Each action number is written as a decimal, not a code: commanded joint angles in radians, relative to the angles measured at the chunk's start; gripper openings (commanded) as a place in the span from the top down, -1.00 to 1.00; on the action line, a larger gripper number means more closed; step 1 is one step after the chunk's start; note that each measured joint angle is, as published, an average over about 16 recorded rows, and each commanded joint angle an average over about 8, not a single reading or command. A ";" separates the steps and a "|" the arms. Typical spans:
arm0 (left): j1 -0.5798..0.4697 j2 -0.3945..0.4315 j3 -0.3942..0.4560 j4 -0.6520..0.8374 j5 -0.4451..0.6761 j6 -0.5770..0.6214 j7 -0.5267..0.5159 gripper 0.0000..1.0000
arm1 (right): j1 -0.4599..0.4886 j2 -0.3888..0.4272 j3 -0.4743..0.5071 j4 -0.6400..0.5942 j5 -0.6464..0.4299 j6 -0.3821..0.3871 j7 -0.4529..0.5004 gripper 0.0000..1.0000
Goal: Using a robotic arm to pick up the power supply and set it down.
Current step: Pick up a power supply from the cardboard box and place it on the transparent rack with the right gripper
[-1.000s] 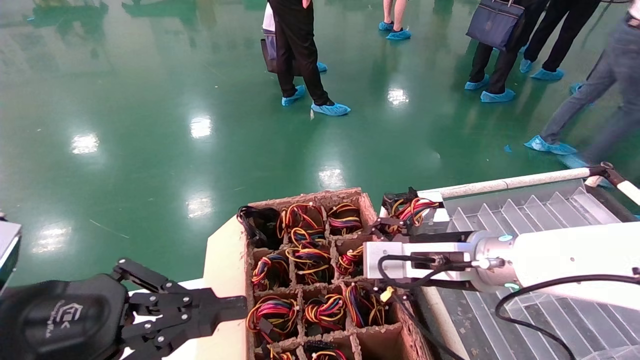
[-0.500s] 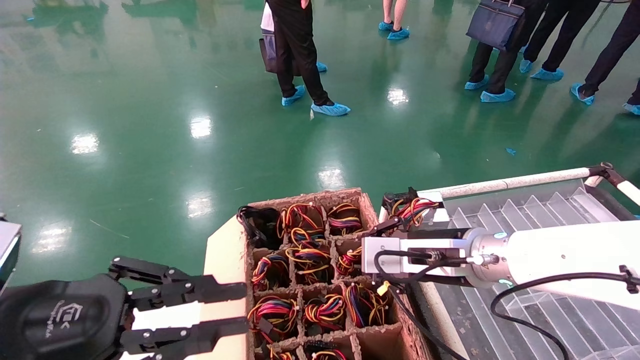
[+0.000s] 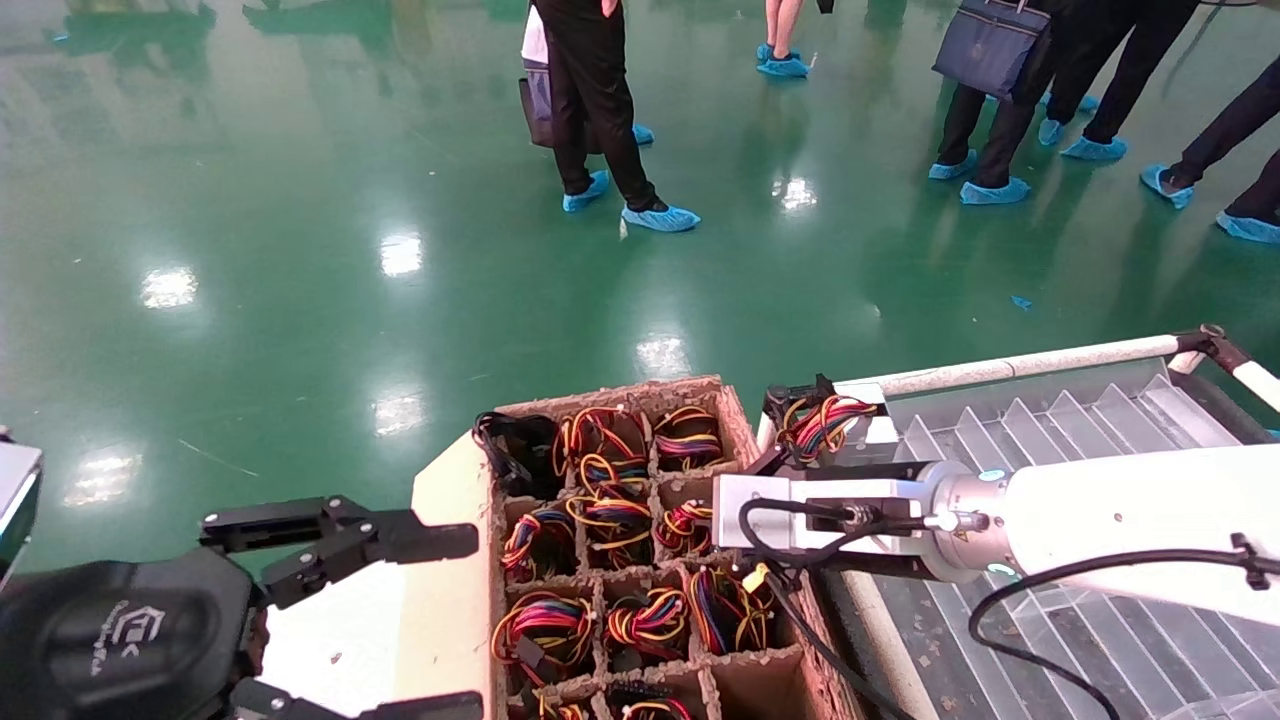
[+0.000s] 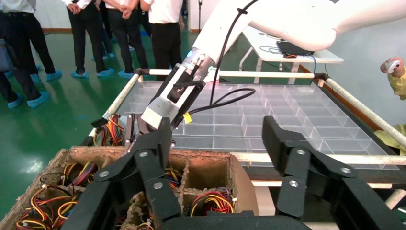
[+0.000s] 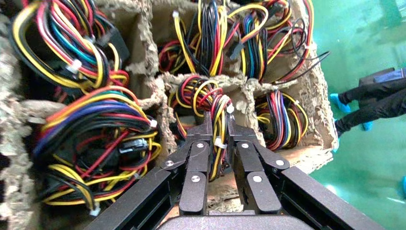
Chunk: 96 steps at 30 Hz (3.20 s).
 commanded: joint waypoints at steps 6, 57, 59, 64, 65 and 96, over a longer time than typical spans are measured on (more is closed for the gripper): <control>0.000 0.000 0.000 0.000 0.000 0.000 0.000 -1.00 | 0.006 0.033 0.032 0.016 0.080 -0.029 0.011 1.00; 0.000 0.000 0.001 0.000 0.000 0.000 0.000 -1.00 | 0.136 0.469 0.373 -0.008 0.556 -0.215 -0.084 1.00; 0.000 0.000 0.001 0.000 0.000 0.000 0.000 -1.00 | 0.117 0.483 0.374 -0.017 0.549 -0.209 -0.095 1.00; 0.000 0.000 0.001 0.000 0.000 0.000 0.000 -1.00 | 0.076 0.503 0.372 -0.038 0.525 -0.192 -0.127 1.00; 0.000 0.000 0.001 0.000 0.000 0.000 0.000 -1.00 | 0.069 0.504 0.371 -0.042 0.520 -0.188 -0.134 1.00; 0.000 0.000 0.001 0.000 -0.001 0.000 0.000 -1.00 | 0.052 0.329 0.268 -0.174 0.400 -0.161 -0.237 1.00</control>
